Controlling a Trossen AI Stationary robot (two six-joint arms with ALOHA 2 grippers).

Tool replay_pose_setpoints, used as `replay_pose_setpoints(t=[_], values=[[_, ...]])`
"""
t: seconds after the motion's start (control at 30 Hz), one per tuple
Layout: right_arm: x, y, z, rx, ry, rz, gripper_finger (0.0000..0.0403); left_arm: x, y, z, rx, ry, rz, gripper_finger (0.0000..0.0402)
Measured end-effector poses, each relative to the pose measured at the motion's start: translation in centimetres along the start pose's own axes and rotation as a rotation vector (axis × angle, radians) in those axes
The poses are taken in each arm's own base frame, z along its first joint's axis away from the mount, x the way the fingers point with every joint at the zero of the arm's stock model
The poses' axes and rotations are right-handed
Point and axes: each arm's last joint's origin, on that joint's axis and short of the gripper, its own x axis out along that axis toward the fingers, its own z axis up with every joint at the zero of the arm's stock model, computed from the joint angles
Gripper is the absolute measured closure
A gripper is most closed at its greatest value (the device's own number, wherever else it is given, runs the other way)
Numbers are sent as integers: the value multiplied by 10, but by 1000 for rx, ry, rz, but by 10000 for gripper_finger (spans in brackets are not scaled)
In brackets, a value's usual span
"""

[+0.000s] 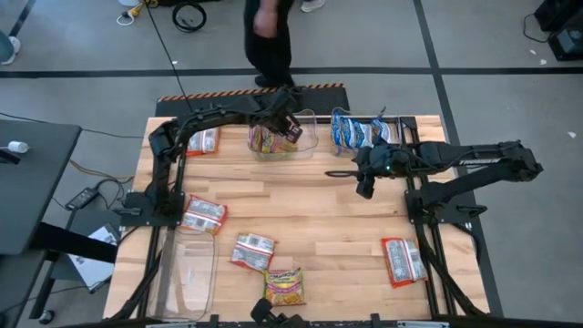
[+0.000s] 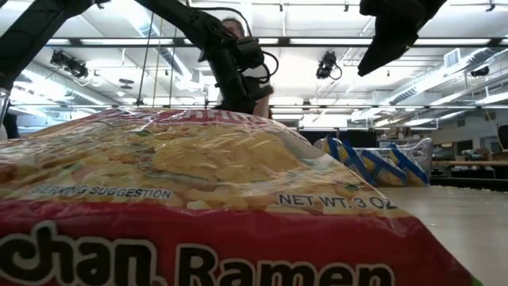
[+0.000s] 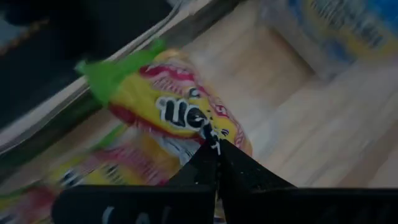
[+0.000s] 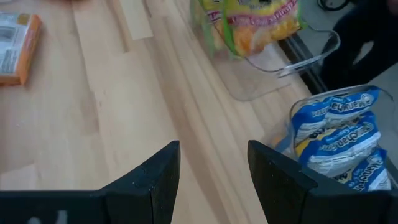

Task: Sort Maruchan noodles
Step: Put the green noodle pack into the top left transparent bin

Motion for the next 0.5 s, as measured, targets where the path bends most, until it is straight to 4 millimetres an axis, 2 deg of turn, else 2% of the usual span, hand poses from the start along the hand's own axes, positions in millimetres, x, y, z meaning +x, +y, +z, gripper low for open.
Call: replay_pose_setpoints(t=[0.27, 0.5], values=[[2, -4, 2, 29, -12, -9, 209, 15, -14, 5, -228, -78, -83, 387], [2, -4, 3, 60, -21, -7, 209, 31, -38, 2, -249, -149, -144, 386]])
